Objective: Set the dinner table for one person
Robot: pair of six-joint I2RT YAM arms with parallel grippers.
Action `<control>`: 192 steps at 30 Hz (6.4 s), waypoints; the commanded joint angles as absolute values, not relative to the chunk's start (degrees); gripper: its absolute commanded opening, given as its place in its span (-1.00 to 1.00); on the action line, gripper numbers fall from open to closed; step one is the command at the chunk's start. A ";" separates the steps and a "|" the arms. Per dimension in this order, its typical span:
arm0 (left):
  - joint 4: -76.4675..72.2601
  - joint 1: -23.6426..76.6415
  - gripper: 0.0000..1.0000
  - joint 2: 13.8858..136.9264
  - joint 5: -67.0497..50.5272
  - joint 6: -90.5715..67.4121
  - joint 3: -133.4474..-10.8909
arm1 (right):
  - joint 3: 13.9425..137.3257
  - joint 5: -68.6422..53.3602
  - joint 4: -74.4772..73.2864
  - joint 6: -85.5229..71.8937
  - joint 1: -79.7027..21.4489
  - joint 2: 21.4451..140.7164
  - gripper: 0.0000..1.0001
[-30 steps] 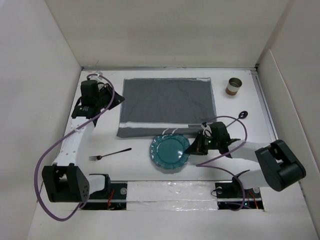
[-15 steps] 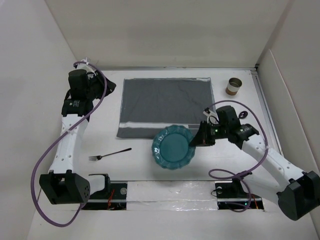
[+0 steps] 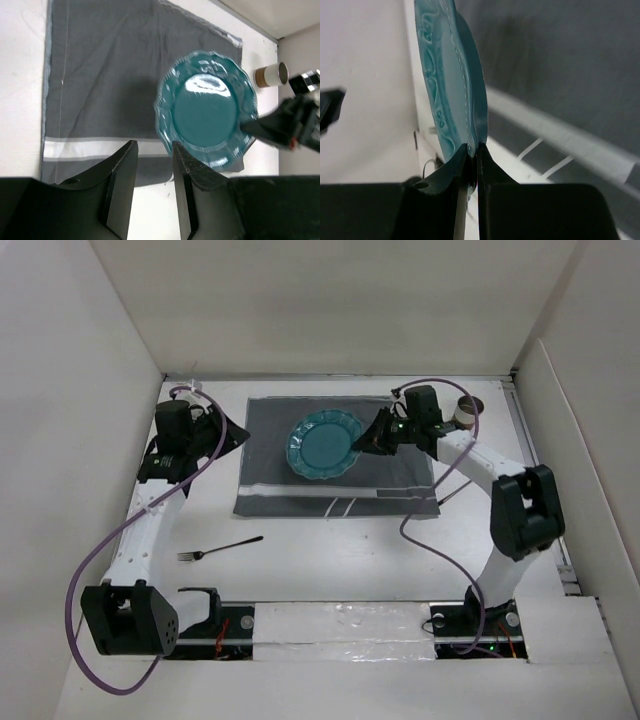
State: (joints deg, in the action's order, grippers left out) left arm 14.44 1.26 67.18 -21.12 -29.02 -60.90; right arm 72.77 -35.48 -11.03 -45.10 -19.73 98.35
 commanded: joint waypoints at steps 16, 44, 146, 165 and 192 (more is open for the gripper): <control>11.25 1.49 -0.38 63.90 -23.03 -27.25 -55.81 | 72.77 -32.08 0.27 -50.81 -19.24 111.09 -0.45; 13.88 1.49 -0.72 59.41 -21.54 -19.95 -49.48 | 105.88 12.38 -34.44 -33.31 9.66 112.30 -0.09; 9.93 4.31 -0.62 65.13 -28.39 -21.80 -47.46 | 61.87 6.15 -28.48 -28.65 8.61 98.25 -0.05; 10.81 4.31 -0.62 63.98 -27.33 -21.44 -46.93 | 71.71 14.07 -31.12 -26.29 7.39 88.35 -1.00; 15.64 5.36 -0.66 59.95 -19.52 -23.12 -52.64 | 94.30 -8.62 -36.56 -16.78 -19.51 115.83 -1.00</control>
State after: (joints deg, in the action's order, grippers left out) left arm 15.35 5.17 62.96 -21.76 -22.63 -49.21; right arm 90.21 -9.54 -37.10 -16.51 -19.51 115.31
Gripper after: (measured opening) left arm 0.170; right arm 0.022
